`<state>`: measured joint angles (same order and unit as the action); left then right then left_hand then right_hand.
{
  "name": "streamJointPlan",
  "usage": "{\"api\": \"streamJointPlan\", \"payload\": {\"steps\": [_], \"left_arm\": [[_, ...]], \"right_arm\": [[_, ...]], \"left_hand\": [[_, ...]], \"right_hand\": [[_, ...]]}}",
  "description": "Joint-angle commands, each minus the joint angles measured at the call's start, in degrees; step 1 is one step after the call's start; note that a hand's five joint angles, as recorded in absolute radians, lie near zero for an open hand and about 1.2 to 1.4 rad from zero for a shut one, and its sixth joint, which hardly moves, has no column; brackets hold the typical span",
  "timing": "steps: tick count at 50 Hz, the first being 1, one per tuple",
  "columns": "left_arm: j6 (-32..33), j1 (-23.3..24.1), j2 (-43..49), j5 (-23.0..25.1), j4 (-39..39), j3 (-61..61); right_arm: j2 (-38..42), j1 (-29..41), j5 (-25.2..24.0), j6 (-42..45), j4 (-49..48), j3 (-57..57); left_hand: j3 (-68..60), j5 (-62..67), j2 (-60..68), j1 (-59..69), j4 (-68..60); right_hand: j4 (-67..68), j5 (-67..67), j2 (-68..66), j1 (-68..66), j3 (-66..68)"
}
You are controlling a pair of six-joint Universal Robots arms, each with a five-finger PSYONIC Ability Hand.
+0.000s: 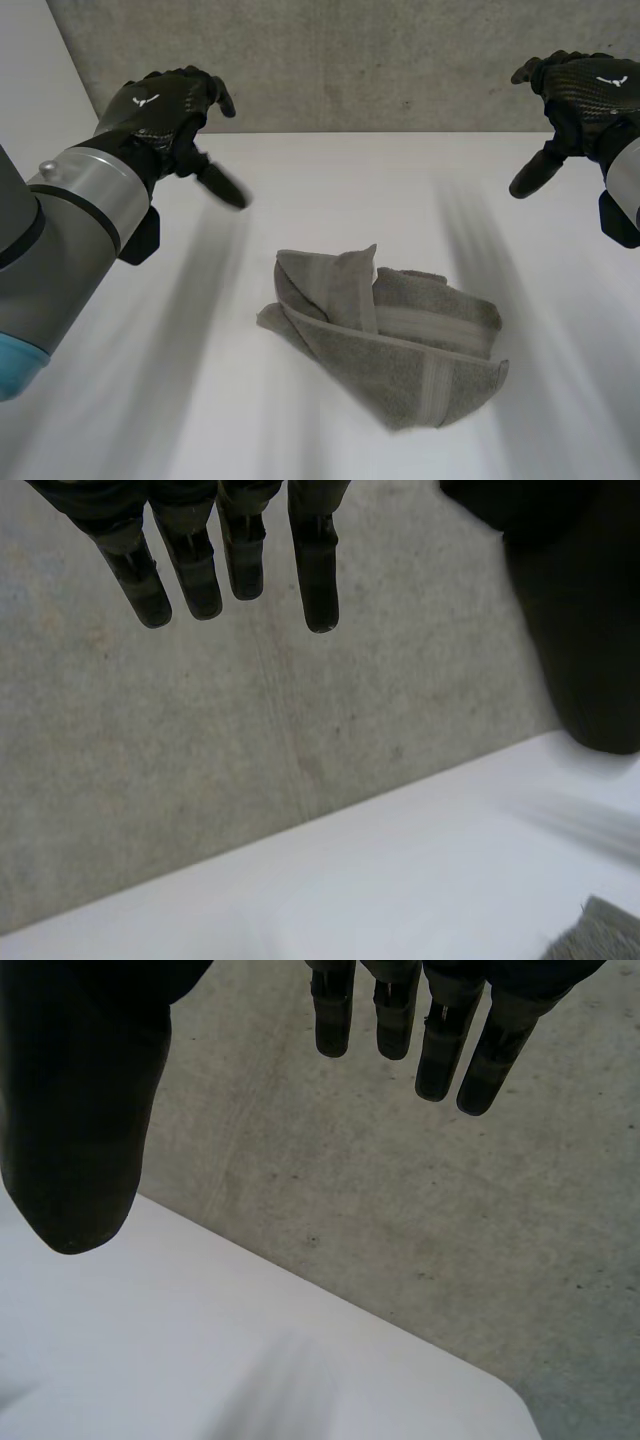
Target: Fold the towel.
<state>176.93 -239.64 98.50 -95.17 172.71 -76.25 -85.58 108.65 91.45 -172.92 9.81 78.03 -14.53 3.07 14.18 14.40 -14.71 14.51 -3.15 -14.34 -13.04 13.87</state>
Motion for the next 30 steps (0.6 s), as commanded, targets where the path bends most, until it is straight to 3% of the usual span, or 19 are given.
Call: {"api": "streamJointPlan", "payload": {"steps": [1,21,30], "left_arm": [[0.1,-0.6,0.5,-2.2,-4.0,2.2],[0.5,-1.0,0.2,-3.2,-4.3,2.2],[0.9,-0.7,5.0,-3.4,-4.7,-0.1]], "right_arm": [[-0.2,0.0,0.7,0.3,0.0,-0.4],[-0.1,-0.2,0.0,0.7,0.4,-1.0],[0.4,0.9,-6.1,10.8,8.7,-0.9]], "left_hand": [[4.0,-2.5,-3.6,-3.9,4.2],[0.9,0.5,-0.6,-0.8,1.1],[0.9,0.5,-0.6,-0.8,1.1]], "right_hand": [[-4.5,3.2,4.3,3.0,-3.9],[-4.5,3.2,4.3,3.0,-3.9],[-4.5,3.2,4.3,3.0,-3.9]]}}
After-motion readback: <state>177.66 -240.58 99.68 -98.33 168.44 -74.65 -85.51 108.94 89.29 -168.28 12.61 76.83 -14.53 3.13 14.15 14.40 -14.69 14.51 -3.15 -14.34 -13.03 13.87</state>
